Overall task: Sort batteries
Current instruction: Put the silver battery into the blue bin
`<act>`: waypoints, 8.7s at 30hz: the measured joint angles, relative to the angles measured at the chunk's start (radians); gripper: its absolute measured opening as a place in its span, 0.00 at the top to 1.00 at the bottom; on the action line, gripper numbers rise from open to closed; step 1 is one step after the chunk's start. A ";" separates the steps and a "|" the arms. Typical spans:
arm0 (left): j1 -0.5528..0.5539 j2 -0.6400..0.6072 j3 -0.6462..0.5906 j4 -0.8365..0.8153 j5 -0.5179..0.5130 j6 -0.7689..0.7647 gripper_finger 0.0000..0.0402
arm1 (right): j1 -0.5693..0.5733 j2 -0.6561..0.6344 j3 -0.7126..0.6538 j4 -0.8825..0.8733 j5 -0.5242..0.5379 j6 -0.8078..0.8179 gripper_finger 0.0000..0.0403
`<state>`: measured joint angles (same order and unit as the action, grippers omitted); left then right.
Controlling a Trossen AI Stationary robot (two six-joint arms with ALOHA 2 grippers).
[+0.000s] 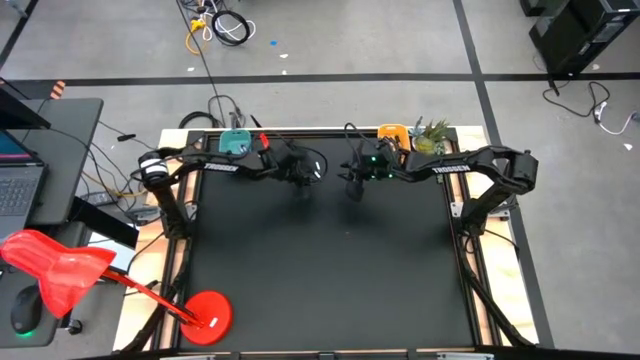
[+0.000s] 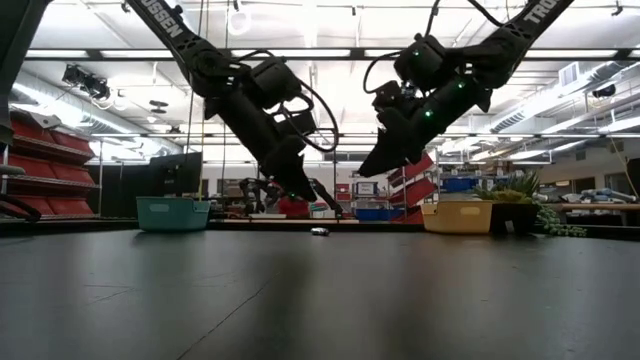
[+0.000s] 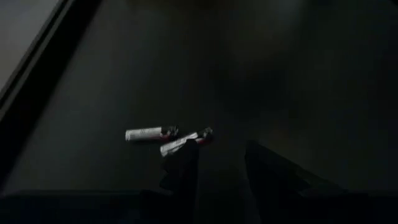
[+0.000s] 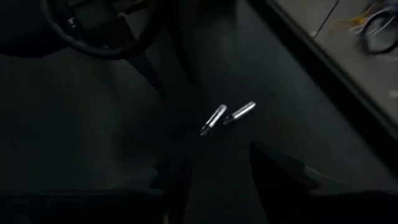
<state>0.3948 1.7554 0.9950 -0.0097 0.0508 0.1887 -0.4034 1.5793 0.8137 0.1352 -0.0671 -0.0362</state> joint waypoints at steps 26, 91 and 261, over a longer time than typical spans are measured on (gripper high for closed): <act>-0.014 0.006 0.063 -0.038 -0.218 -0.574 0.65 | -0.021 -0.003 -0.512 1.042 0.107 -0.150 0.58; -0.546 -0.046 0.066 -0.679 -0.311 -0.376 0.65 | -0.115 -0.005 -0.512 1.000 -0.163 -0.044 0.61; -0.559 -0.138 -0.171 -0.478 -0.439 -1.318 0.96 | -0.150 -0.004 -0.505 1.020 -0.460 -0.079 0.62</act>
<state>-0.1646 1.6175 0.8235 -0.4879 -0.3886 -1.1292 -0.5529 1.5749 0.3084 1.1552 -0.5269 -0.1154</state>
